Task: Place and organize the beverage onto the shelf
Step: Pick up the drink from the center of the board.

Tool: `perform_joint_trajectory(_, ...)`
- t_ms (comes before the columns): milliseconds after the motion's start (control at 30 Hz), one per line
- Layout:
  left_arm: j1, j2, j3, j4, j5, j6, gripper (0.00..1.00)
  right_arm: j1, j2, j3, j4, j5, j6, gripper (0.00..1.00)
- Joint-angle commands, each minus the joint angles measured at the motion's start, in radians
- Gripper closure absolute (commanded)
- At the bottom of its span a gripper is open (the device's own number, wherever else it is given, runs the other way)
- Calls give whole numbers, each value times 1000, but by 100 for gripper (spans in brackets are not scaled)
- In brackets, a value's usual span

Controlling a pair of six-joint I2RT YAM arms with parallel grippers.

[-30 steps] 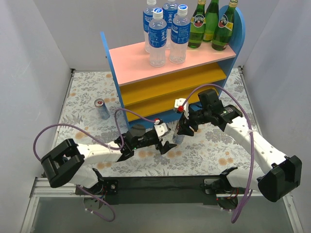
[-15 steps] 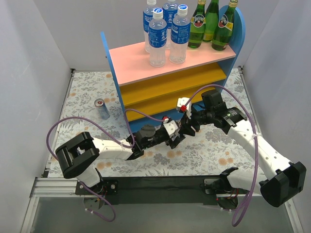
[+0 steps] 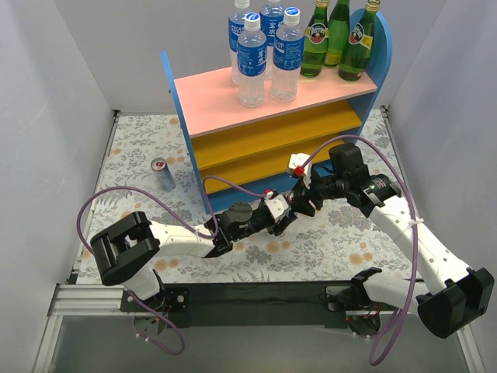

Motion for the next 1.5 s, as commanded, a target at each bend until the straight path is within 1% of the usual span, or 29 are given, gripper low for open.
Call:
perform_joint_trajectory(0, -9, -11, 49, 11, -32, 19, 79, 1, -37, 0, 51, -79, 42, 99)
perform_joint_trajectory(33, -10, -12, 52, 11, -26, 16, 99, 1, -38, -3, 50, -81, 47, 99)
perform_joint_trajectory(67, -12, -17, 52, 14, -26, 11, 100, 1, -38, -3, 51, -81, 49, 99)
perform_joint_trajectory(167, -12, -28, 49, 12, -17, -10, 100, 3, -40, -9, 51, -82, 56, 99)
perform_joint_trajectory(200, -12, -28, 55, 3, -17, -18, 93, 1, -40, -9, 51, -82, 58, 99)
perform_joint_trajectory(233, -12, -29, 64, -15, -17, -24, 82, 1, -40, -11, 53, -82, 61, 99)
perform_joint_trajectory(267, -12, -32, 66, -17, -17, -30, 68, 1, -40, -11, 54, -82, 64, 99)
perform_joint_trajectory(333, -13, -37, 63, -12, -19, -48, 59, 1, -38, -12, 53, -79, 66, 99)
perform_joint_trajectory(367, -13, -44, 63, -11, -20, -53, 49, 1, -37, -12, 54, -78, 67, 99)
perform_joint_trajectory(467, -13, -52, 70, -14, -19, -58, 42, 1, -29, -14, 54, -72, 72, 99)
perform_joint_trajectory(500, -15, -52, 72, -15, -22, -55, 35, 1, -28, -15, 57, -72, 76, 99)
perform_joint_trajectory(567, -15, -54, 81, -21, -25, -53, 32, 1, -23, -15, 59, -69, 81, 99)
perform_joint_trajectory(633, -16, -55, 87, -30, -28, -48, 26, 3, -17, -15, 59, -63, 85, 99)
perform_joint_trajectory(833, -18, -35, 113, -76, -49, -35, 26, 1, -19, -9, 65, -62, 96, 99)
perform_joint_trajectory(933, -18, -22, 133, -116, -60, -22, 29, 3, -20, -6, 64, -62, 99, 99)
perform_joint_trajectory(1033, -19, -15, 147, -155, -54, -9, 52, 1, -20, -3, 65, -67, 105, 99)
perform_joint_trajectory(1067, -19, -18, 150, -161, -48, -6, 64, 1, -20, -3, 65, -67, 108, 99)
perform_joint_trajectory(1100, -19, -20, 150, -162, -48, -2, 82, 1, -20, -3, 67, -67, 112, 99)
perform_joint_trajectory(1133, -19, -21, 149, -162, -46, -4, 93, 3, -22, -3, 68, -69, 112, 99)
perform_joint_trajectory(1167, -19, -26, 146, -159, -48, -4, 100, 1, -22, -5, 70, -69, 115, 99)
perform_joint_trajectory(1233, -19, -41, 139, -158, -54, -7, 100, 1, -22, -6, 70, -69, 121, 99)
perform_joint_trajectory(1267, -19, -46, 136, -159, -54, -10, 100, 1, -22, -6, 71, -69, 124, 94)
perform_joint_trajectory(1300, -19, -60, 133, -159, -55, -18, 100, 1, -25, -6, 70, -69, 125, 75)
perform_joint_trajectory(1367, -19, -77, 115, -155, -57, -24, 100, 1, -37, -6, 71, -64, 127, 53)
perform_joint_trajectory(1400, -19, -92, 109, -155, -58, -28, 100, 1, -43, -3, 73, -62, 127, 36)
perform_joint_trajectory(1467, -19, -109, 92, -164, -58, -38, 100, 1, -61, 2, 70, -61, 125, 24)
